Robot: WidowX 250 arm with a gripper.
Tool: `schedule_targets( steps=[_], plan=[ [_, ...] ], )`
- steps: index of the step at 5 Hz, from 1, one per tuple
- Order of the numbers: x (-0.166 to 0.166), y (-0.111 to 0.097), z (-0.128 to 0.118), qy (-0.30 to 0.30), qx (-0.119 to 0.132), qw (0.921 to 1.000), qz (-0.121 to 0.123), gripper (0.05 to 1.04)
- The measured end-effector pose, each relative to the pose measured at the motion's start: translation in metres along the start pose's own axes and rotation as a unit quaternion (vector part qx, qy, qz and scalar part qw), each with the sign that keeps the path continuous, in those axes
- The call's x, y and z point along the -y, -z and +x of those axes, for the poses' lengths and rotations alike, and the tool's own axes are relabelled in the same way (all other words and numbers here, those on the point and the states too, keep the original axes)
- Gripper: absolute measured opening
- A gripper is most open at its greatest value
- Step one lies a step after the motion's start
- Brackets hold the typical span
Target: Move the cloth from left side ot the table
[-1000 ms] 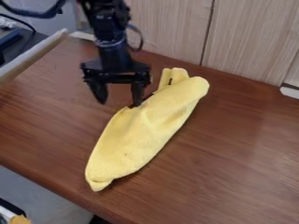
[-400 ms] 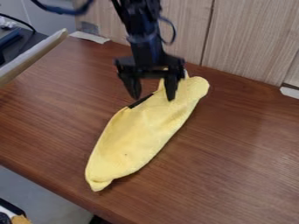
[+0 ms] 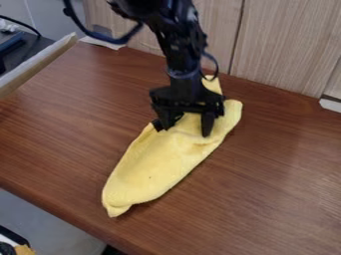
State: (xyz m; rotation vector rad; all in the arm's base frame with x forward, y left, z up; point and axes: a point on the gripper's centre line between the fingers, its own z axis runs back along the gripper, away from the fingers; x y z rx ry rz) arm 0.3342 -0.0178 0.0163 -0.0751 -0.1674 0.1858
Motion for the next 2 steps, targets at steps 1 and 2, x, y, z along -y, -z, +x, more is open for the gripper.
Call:
schedule_targets(
  steps=[1,2],
  plan=[
    [-0.003,0.003,0.002,-0.006,0.001,0.9999,0.009,1.001],
    [-0.013,0.004,0.01,-0.024,0.005,0.9995,0.017,1.0]
  ],
)
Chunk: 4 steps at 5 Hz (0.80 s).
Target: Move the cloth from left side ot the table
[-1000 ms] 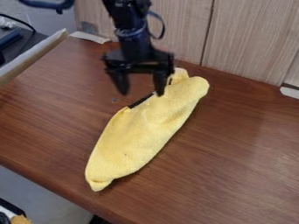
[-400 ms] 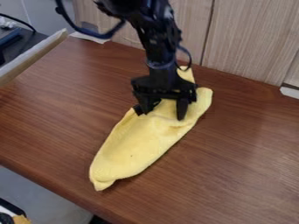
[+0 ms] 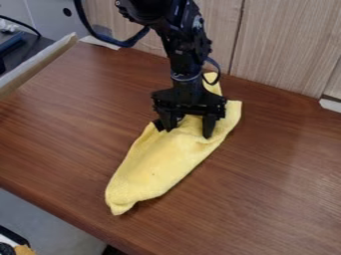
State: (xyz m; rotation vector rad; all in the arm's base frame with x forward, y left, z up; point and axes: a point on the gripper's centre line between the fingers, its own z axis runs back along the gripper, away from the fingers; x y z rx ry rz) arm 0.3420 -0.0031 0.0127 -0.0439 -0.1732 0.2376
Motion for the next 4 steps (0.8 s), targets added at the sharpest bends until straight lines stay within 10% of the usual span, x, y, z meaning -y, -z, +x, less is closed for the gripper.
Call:
schedule_targets(
  steps=[4],
  plan=[
    [-0.127,-0.004,0.035,-0.191,0.006,0.9787,0.075,1.001]
  ],
)
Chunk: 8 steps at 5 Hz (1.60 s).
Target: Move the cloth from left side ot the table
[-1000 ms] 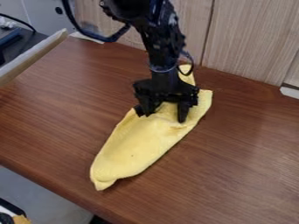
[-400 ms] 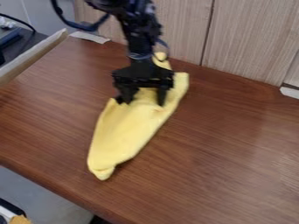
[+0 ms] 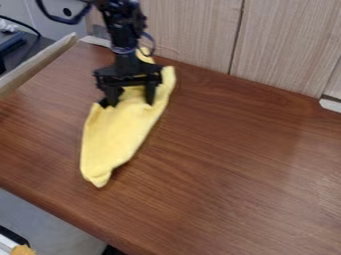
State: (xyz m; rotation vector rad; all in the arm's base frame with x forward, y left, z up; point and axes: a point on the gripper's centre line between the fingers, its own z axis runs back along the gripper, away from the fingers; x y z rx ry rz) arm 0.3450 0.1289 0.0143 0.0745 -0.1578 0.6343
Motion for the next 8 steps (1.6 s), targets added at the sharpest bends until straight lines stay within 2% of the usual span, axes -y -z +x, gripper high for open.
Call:
schedule_targets(
  steps=[1,2,4,5,7,8],
  plan=[
    [-0.026,0.003,0.01,-0.043,-0.001,0.9989,0.018,1.001],
    [-0.048,0.003,0.017,-0.074,-0.001,0.997,0.025,1.001],
    [-0.05,0.002,0.018,-0.072,-0.003,0.9971,0.025,1.0],
    [-0.045,0.001,0.017,-0.073,-0.005,0.9973,0.013,1.0],
    [-0.039,-0.045,0.025,-0.079,0.035,0.9959,-0.026,0.999],
    [-0.042,-0.067,0.024,-0.085,0.059,0.9941,-0.033,0.999]
  ],
)
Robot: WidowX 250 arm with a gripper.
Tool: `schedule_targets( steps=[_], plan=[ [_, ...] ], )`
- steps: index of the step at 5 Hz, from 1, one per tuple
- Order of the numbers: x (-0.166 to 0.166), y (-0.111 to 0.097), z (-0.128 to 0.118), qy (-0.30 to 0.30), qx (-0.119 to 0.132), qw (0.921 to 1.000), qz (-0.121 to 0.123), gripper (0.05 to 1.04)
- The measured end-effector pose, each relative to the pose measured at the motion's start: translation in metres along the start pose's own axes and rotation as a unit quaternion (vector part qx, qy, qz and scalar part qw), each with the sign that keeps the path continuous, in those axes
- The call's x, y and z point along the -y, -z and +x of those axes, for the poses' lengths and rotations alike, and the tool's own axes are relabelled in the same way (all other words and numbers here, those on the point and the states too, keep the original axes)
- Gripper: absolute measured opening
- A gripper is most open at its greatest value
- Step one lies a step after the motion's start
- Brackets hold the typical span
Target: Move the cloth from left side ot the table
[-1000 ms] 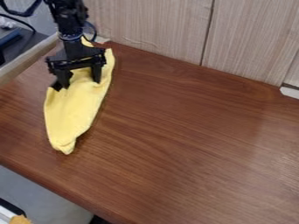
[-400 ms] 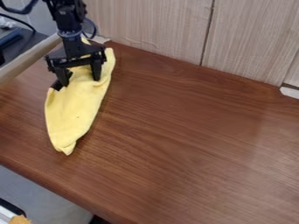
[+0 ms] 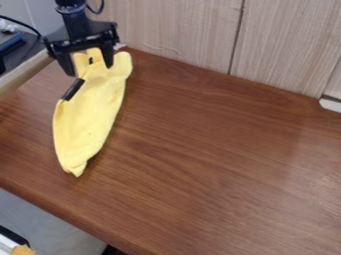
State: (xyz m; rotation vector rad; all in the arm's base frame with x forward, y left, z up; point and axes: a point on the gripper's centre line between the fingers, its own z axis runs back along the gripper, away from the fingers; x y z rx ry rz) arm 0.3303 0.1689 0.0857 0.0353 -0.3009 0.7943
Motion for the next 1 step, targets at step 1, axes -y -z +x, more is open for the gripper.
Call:
schedule_targets(
  steps=[1],
  plan=[
    [-0.0013,-0.0078,-0.0032,0.012,0.006,0.9999,-0.008,0.999]
  ],
)
